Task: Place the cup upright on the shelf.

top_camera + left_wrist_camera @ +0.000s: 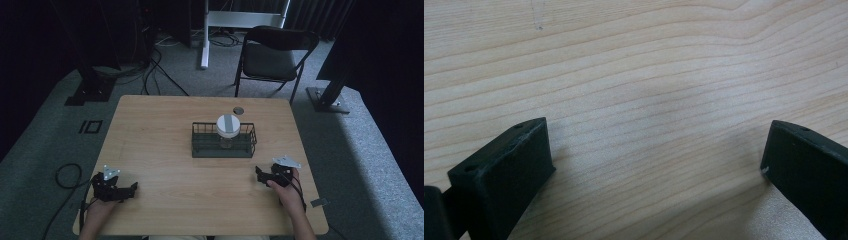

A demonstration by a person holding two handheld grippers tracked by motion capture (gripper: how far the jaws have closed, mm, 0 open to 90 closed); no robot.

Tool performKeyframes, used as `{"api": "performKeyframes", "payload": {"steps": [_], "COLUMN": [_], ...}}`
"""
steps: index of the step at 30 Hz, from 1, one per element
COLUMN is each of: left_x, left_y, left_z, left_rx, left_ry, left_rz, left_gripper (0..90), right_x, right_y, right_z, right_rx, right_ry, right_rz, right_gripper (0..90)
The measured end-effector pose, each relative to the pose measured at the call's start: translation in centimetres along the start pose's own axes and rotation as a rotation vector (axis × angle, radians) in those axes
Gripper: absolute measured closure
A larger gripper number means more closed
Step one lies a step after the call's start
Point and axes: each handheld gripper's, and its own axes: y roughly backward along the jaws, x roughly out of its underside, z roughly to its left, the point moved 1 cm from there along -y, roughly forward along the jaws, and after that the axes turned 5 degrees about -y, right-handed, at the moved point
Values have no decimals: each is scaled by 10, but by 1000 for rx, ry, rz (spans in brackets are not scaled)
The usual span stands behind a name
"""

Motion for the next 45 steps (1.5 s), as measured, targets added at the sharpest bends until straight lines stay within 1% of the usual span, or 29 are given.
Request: {"api": "performKeyframes", "payload": {"steps": [5,8,12,14,18,24,26,45], "left_x": [0,0,0,0,0,0,0,0], "left_y": [0,0,0,0,0,0,0,0], "left_z": [0,0,0,0,0,0,0,0], "left_rx": [0,0,0,0,0,0,-1,0], "left_ry": [0,0,0,0,0,1,-1,-2], "left_rz": [0,0,0,1,0,0,2,1], "left_gripper": [2,2,1,2,2,2,2,1], "right_x": [1,2,4,4,5,5,6,6], "right_y": [-1,-1,-2,-2,-3,-3,-3,-2], "right_z": [-6,-8,-10,-10,-11,-14,-14,-13], "right_rx": [19,16,19,16,14,22,28,22], "right_ry": [-2,-11,-8,-10,3,6,23,27], "right_rz": [20,39,63,65,97,97,102,105], "right_gripper": [128,128,127,127,129,129,128,116]}}
